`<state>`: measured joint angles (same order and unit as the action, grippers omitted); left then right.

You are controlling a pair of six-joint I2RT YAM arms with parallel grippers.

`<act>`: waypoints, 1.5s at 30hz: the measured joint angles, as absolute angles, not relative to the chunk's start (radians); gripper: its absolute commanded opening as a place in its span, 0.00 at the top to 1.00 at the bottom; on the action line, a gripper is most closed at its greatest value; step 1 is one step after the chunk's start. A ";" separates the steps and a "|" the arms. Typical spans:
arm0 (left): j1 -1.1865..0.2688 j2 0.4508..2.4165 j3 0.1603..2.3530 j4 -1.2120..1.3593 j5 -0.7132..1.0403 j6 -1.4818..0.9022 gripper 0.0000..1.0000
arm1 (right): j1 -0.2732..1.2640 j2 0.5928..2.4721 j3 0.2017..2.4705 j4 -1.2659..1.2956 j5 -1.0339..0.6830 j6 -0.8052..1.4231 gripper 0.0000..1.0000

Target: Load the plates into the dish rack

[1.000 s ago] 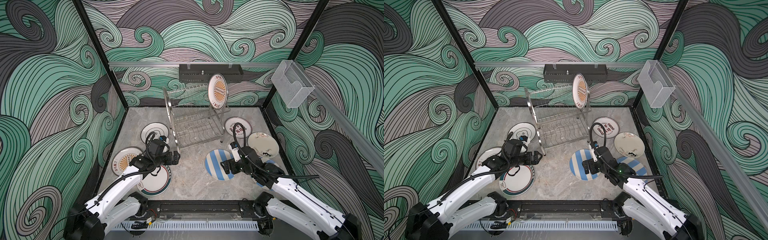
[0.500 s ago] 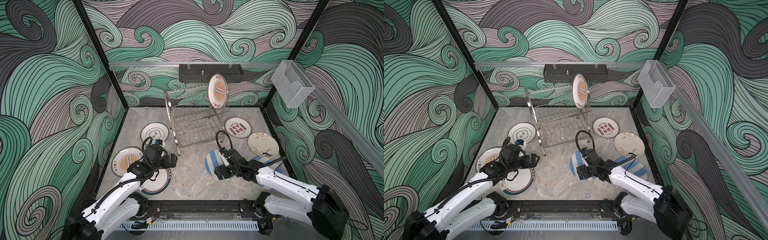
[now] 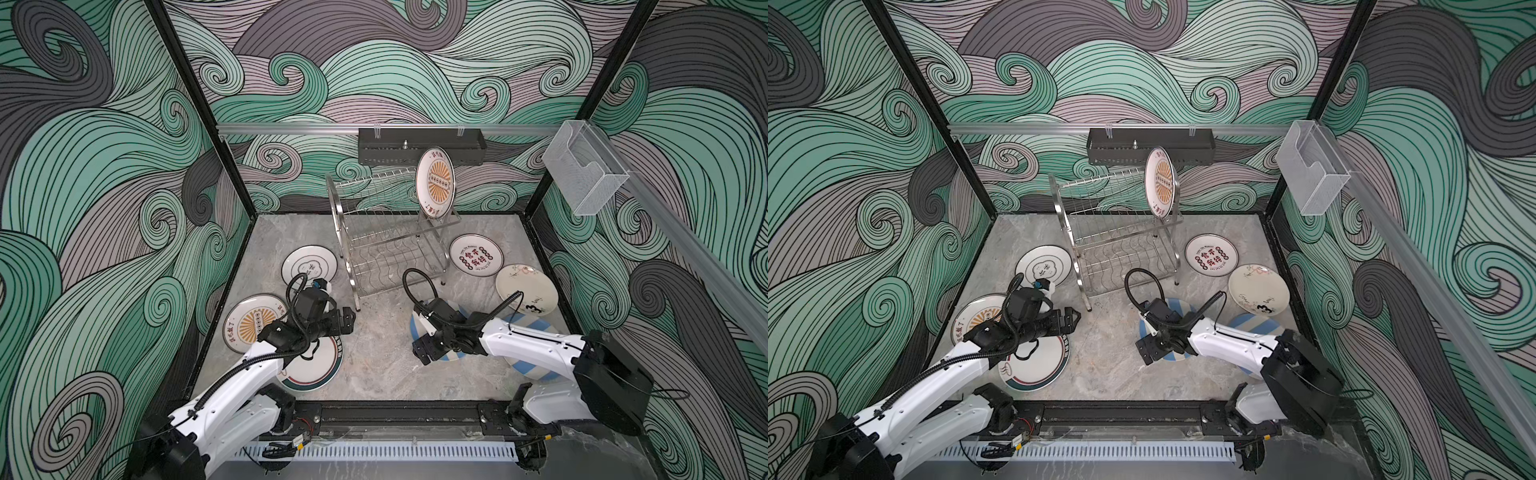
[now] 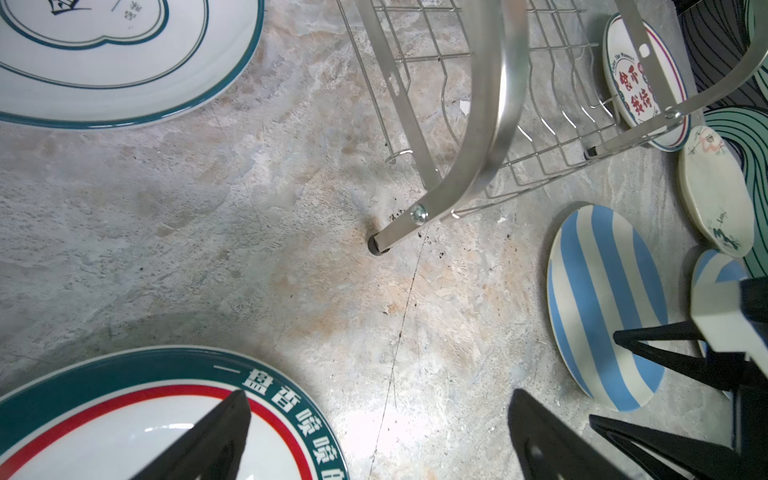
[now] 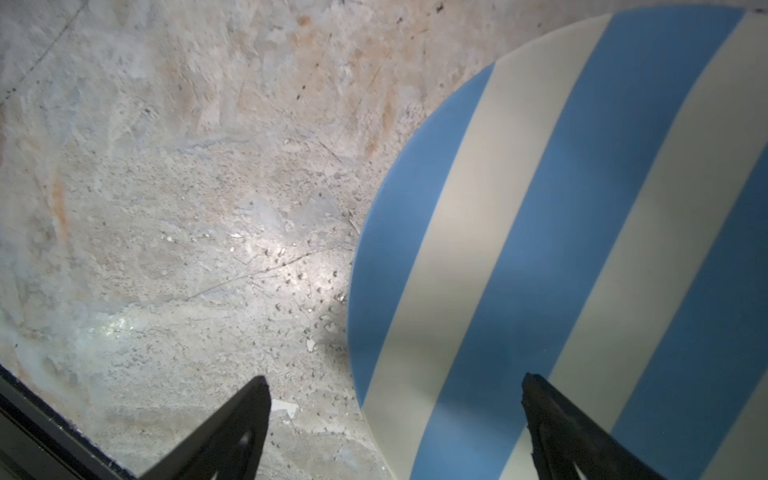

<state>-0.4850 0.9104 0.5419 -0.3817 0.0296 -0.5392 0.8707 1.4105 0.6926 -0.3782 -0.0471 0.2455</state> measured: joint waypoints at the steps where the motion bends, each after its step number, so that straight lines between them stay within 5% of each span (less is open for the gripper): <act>1: -0.485 0.909 0.542 -0.382 0.030 -0.539 0.01 | 0.878 1.428 0.700 -0.369 -0.051 0.242 0.05; 28: -0.485 0.847 0.542 -0.414 0.005 -0.534 0.01 | 1.008 1.605 0.848 -0.229 -0.154 0.248 0.05; 45: -0.485 0.847 0.542 -0.419 0.003 -0.534 0.01 | 1.033 1.587 0.892 -0.376 0.066 0.267 0.03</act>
<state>-0.4850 0.8471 0.5419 -0.4187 0.0032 -0.5343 1.0332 1.5867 0.8921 -0.3759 0.0658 0.2672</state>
